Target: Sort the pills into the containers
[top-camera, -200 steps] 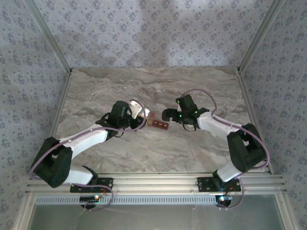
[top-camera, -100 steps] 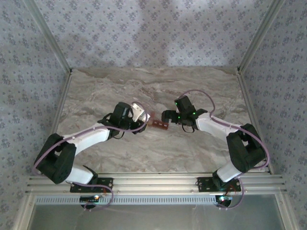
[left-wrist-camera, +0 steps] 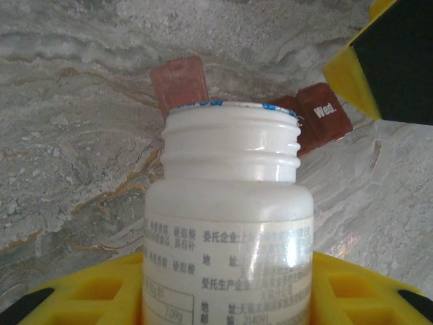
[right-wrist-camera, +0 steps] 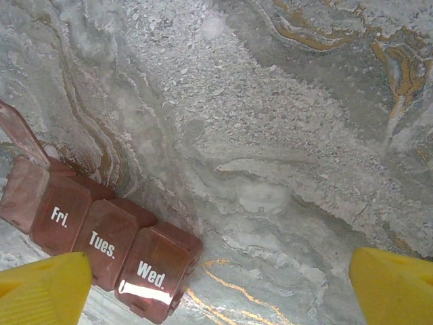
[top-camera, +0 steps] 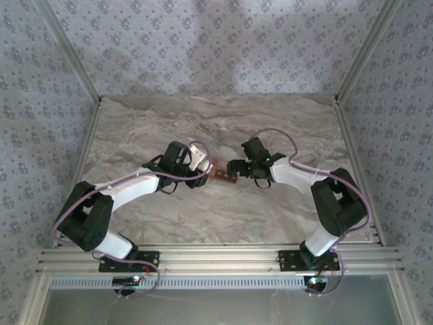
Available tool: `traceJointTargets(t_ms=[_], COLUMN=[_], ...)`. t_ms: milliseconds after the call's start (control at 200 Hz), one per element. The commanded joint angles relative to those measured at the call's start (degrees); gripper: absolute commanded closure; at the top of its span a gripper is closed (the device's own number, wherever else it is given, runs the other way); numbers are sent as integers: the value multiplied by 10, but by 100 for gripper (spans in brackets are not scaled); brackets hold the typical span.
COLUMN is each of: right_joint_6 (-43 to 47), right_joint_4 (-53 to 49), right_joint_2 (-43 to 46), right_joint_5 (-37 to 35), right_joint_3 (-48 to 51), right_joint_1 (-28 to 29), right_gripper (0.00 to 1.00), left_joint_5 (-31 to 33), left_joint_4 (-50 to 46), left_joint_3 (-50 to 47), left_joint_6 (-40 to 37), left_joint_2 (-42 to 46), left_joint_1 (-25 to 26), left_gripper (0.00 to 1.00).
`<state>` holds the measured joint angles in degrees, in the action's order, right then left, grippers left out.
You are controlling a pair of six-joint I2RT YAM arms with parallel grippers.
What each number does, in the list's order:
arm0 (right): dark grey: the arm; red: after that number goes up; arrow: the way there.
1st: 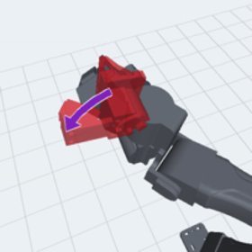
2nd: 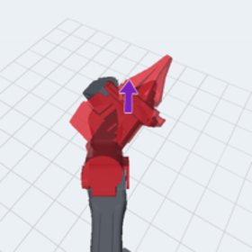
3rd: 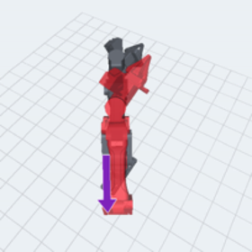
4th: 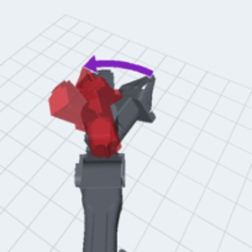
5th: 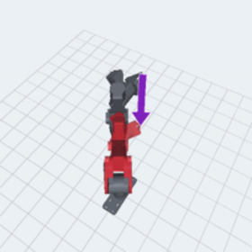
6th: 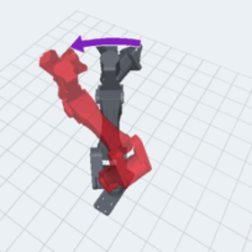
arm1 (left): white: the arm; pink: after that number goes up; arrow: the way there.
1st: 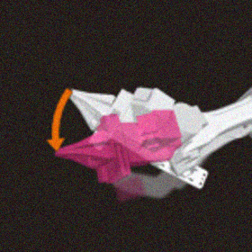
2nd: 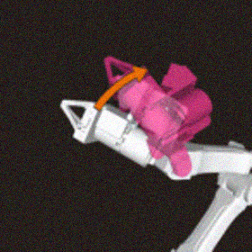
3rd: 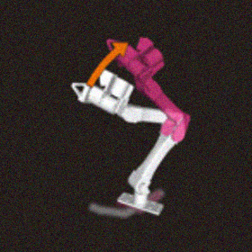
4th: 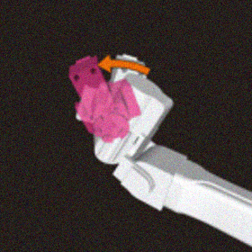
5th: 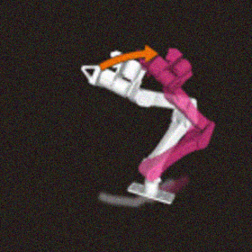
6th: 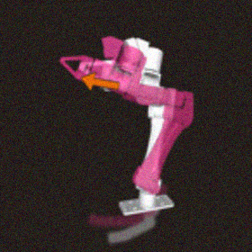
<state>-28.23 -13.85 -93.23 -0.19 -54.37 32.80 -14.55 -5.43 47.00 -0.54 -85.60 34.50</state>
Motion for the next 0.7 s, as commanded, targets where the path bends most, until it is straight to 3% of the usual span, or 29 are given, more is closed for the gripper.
traceJointTargets(t_ms=[0,695], right_joint_6=[13,9], right_joint_4=[-25,-34], right_joint_2=[-10,-43], right_joint_5=[-28,-44], right_joint_3=[-21,-44], right_joint_1=[5,14], right_gripper=[0,2], left_joint_5=[-9,-14], left_joint_4=[-31,-106], left_joint_3=[23,89], left_joint_6=[3,1], left_joint_2=[-11,-65], left_joint_1=[0,5], left_gripper=[100,100])
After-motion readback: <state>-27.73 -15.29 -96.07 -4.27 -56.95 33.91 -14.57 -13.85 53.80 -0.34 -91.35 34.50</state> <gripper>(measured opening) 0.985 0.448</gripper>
